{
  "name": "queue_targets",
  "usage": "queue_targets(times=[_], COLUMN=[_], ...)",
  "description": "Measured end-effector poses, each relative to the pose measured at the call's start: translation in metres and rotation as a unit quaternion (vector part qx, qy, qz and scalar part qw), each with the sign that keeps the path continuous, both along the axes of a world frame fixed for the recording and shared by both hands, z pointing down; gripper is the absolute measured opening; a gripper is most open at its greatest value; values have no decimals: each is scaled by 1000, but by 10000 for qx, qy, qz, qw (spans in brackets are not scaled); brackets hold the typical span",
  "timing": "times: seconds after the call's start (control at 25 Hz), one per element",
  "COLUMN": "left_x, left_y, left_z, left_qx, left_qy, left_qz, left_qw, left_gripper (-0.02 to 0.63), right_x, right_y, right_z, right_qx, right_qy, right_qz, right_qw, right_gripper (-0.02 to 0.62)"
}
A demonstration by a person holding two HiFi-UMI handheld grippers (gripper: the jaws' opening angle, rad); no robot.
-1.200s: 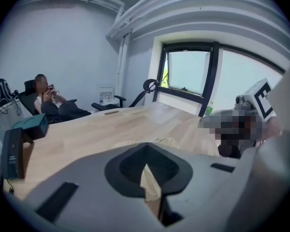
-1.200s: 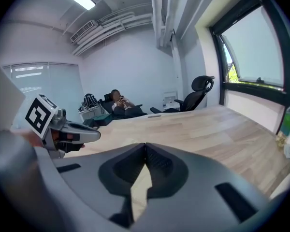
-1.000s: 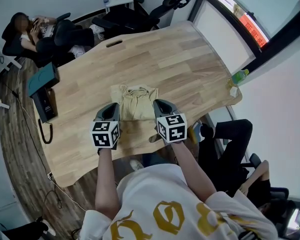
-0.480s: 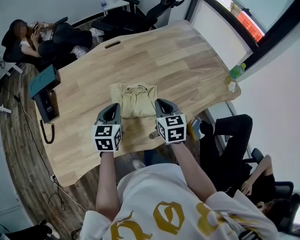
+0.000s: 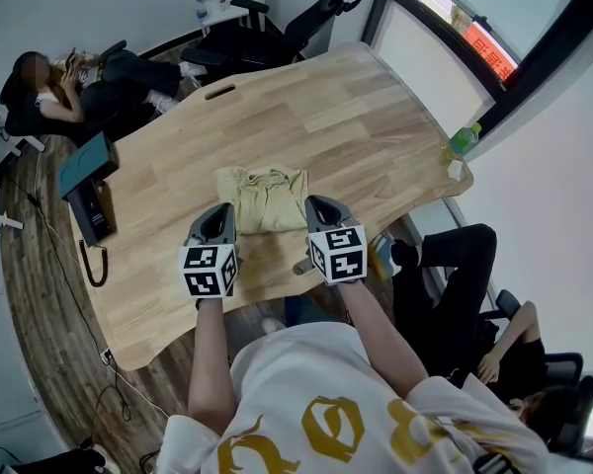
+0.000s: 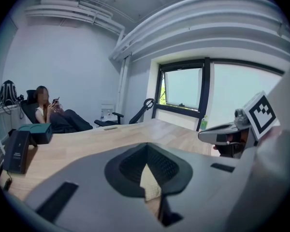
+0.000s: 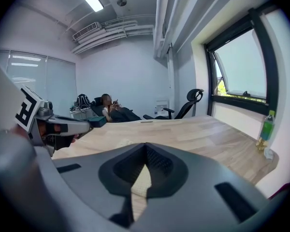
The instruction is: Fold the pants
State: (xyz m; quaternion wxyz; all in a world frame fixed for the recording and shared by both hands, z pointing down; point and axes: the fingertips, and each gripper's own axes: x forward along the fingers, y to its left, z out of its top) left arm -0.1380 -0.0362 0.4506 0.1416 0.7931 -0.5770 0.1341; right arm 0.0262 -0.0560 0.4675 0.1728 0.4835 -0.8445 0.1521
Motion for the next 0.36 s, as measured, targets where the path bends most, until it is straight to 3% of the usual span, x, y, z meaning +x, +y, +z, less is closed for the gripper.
queue_targets(times=[0.36], left_x=[6], left_y=[-1], left_z=[-9], left_qx=[159], left_qy=[-89], left_qz=[28], left_qw=[9998], left_gripper=[8], right_x=[6], right_y=[8], right_z=[-7], right_qx=[186], right_qy=[193], right_qz=[-52], right_qw=[9996], right_gripper=[5])
